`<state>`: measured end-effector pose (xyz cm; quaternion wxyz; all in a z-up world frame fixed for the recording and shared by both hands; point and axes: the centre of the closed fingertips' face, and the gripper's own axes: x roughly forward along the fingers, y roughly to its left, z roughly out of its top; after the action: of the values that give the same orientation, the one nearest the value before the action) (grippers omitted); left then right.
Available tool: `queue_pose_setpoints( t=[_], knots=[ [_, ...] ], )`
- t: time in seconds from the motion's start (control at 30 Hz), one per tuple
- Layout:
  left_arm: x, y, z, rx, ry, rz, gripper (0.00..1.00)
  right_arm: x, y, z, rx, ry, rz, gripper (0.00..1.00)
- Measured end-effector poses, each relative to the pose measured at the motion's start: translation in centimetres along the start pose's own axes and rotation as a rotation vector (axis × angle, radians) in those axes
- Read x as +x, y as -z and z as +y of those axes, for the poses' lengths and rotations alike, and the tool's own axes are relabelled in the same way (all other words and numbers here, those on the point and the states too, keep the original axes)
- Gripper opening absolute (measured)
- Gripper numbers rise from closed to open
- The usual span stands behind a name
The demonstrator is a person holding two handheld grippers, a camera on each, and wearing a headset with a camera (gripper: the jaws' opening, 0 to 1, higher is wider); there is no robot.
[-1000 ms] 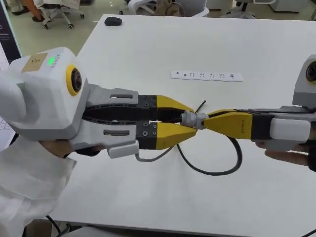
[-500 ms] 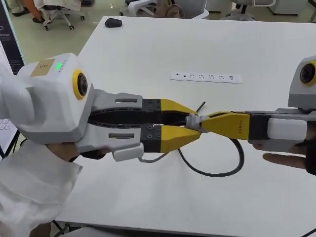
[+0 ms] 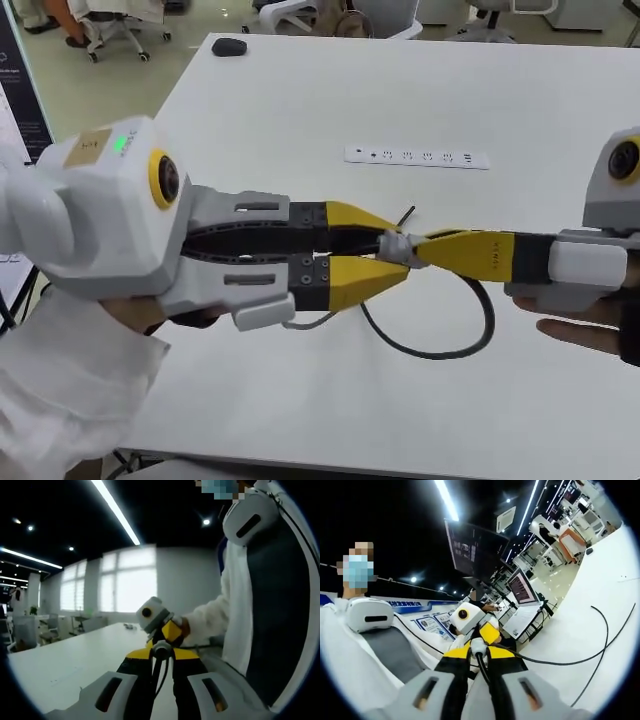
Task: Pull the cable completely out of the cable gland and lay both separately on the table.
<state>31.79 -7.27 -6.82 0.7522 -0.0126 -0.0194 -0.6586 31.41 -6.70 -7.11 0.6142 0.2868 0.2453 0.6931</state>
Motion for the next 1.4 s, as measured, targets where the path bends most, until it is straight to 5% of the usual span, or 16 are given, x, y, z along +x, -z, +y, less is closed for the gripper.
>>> queue_pose_setpoints(
  t=[0.07, 0.17, 0.27, 0.4, 0.5, 0.63, 0.77, 0.93, 1.03, 1.2, 1.27, 1.37, 1.4],
  knots=[
    [0.0, 0.0, -0.1, -0.007, 0.004, 0.001, 0.15, 0.1, 0.1, 0.2, -0.018, 0.006, 0.014, 0.11],
    [-0.1, -0.2, 0.0, -0.117, 0.009, -0.016, 0.15, 0.4, 0.0, 0.6, -0.093, 0.030, 0.030, 0.09],
    [-0.2, -0.6, 0.2, -0.159, 0.010, -0.055, 0.14, 0.6, -0.4, 0.9, -0.108, 0.034, 0.032, 0.08],
    [-0.1, -0.2, 0.4, -0.218, -0.007, -0.044, 0.14, 0.5, -0.2, 0.6, -0.226, 0.067, 0.063, 0.08],
    [-0.1, 0.0, 0.5, -0.318, -0.008, -0.073, 0.14, 0.5, 0.0, 0.6, -0.310, 0.083, 0.082, 0.08],
    [-0.5, 0.2, 0.6, -0.368, -0.008, -0.084, 0.14, 0.7, 0.3, 0.7, -0.356, 0.104, 0.114, 0.08],
    [-0.6, 0.4, 0.1, -0.437, 0.021, -0.070, 0.14, 0.8, 0.7, 0.9, -0.512, 0.099, 0.157, 0.08],
    [-0.6, 0.8, -0.3, -0.442, 0.040, -0.049, 0.14, 0.8, 1.2, 1.0, -0.621, 0.105, 0.202, 0.08],
    [-0.5, 1.0, -0.3, -0.433, 0.040, -0.042, 0.14, 0.6, 1.1, 0.6, -0.627, 0.111, 0.205, 0.09],
    [-0.5, 1.7, -0.5, -0.285, 0.021, 0.012, 0.15, 0.4, 1.6, -0.2, -0.632, 0.120, 0.218, 0.11],
    [-0.4, 1.4, -0.3, -0.263, 0.009, 0.003, 0.15, 0.4, 1.1, -0.1, -0.560, 0.110, 0.159, 0.13],
    [-0.5, 1.0, 0.6, -0.193, -0.022, 0.002, 0.15, 0.5, -0.1, 0.5, -0.287, 0.056, 0.032, 0.36],
    [-0.5, 0.7, 0.6, -0.179, -0.022, -0.007, 0.15, 0.3, -0.1, 0.3, -0.261, 0.051, 0.027, 0.31]
  ],
)
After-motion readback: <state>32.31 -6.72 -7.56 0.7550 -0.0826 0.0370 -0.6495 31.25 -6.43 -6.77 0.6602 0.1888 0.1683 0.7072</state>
